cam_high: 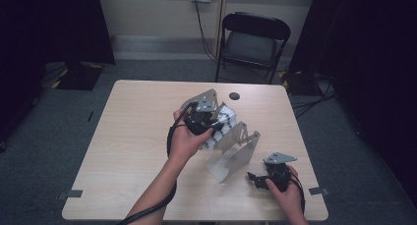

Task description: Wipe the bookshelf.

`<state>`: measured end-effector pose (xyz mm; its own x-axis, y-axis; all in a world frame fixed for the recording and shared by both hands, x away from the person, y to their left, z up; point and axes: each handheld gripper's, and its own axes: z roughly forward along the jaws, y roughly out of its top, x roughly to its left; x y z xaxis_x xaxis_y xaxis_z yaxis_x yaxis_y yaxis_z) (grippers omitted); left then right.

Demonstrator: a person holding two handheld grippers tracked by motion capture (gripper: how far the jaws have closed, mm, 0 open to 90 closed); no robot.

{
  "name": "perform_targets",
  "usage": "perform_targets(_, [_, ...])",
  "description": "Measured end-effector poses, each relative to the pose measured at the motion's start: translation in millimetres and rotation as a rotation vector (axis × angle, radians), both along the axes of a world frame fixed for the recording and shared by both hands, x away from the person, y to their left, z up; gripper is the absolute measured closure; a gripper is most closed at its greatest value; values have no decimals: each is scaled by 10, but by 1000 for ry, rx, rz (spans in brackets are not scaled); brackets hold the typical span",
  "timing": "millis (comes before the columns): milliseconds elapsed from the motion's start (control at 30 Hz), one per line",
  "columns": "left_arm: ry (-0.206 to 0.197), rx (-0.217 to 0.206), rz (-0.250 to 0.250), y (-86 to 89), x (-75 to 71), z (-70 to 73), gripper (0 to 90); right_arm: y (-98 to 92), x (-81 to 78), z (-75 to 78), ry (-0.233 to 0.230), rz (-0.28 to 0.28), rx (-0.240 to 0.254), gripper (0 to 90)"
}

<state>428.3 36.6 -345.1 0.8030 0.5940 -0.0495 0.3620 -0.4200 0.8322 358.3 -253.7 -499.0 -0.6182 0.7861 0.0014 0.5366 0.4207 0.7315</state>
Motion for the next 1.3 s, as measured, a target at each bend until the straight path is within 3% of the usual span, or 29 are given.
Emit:
perform_targets(233, [10, 32, -29, -142, 47, -16, 792, 0, 0, 0, -1, -1, 0, 136])
perform_targets(500, [33, 32, -27, -130, 76, -119, 792, 0, 0, 0, 0, 2, 0, 135])
perform_targets(933, [67, 16, -22, -158, 90, -431, 792, 0, 0, 0, 0, 2, 0, 135])
perform_targets(1067, [88, 28, -18, -148, 91, -530, 793, 0, 0, 0, 0, 1, 0, 135])
perform_targets(1300, [127, 8, -4, -142, 96, -722, 791, 0, 0, 0, 0, 2, 0, 135])
